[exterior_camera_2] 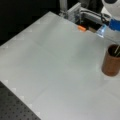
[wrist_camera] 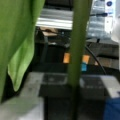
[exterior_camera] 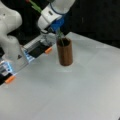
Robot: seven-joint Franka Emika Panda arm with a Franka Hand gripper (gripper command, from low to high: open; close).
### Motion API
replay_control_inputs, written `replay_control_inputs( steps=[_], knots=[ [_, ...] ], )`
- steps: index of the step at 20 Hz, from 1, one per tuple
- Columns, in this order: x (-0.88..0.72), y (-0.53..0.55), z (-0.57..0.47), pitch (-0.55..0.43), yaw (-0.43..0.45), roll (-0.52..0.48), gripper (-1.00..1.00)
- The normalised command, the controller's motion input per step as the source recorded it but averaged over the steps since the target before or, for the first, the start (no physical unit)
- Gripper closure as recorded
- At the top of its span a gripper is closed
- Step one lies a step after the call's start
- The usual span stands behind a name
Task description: Flower insertion into a vase
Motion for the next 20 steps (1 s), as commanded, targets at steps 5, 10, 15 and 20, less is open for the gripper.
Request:
replay_control_inputs(
  steps=[5, 10, 15, 20],
  knots=[
    [0.28, -0.02, -0.02, 0.445, -0.027, -0.180, 1.00],
    [0.34, 0.03, -0.01, 0.361, 0.053, -0.165, 1.00],
    [0.38, 0.05, -0.09, 0.257, 0.094, -0.183, 1.00],
    [0.40, 0.04, -0.18, 0.174, 0.122, -0.200, 1.00]
  ],
)
